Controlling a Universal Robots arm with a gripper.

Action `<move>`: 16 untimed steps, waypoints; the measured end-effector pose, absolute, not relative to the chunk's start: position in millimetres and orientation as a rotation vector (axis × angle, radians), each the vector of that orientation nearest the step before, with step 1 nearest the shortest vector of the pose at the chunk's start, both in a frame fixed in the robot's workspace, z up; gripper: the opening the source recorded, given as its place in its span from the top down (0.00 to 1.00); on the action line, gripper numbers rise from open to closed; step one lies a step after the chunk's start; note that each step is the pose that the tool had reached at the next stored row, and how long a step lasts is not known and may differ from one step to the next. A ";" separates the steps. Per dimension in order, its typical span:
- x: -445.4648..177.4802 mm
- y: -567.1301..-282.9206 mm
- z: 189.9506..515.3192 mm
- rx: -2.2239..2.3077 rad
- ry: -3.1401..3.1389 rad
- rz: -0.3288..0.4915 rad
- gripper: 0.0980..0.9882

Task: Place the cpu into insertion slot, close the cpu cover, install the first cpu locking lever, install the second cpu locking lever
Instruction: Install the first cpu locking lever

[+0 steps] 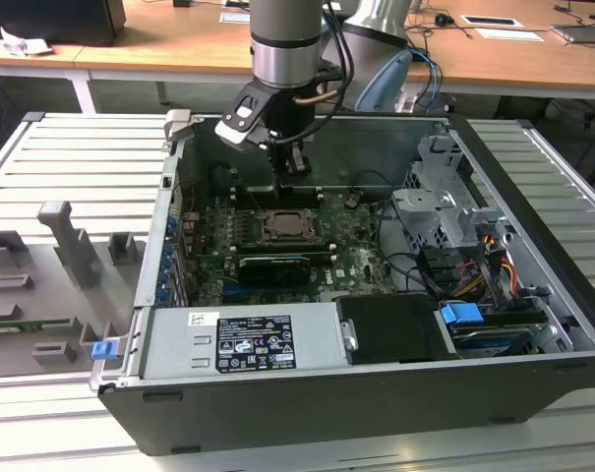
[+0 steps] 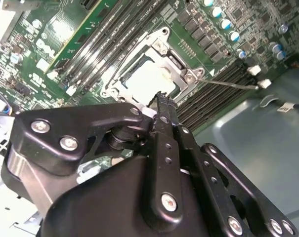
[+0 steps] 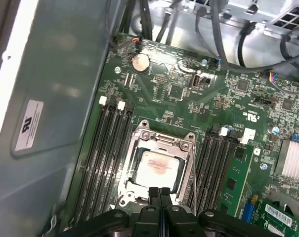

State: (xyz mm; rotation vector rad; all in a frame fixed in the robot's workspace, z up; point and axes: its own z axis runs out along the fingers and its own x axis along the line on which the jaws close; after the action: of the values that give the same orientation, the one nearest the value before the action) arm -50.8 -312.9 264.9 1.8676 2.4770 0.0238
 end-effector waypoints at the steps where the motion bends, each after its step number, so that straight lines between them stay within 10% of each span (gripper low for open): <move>1: -50.9 -312.9 264.9 1.852 2.489 0.024 0.99; 16: -51.0 -313.0 264.8 1.535 2.696 0.028 0.99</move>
State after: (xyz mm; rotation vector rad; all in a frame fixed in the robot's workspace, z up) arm -51.0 -313.0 264.8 1.5353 2.6962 0.0283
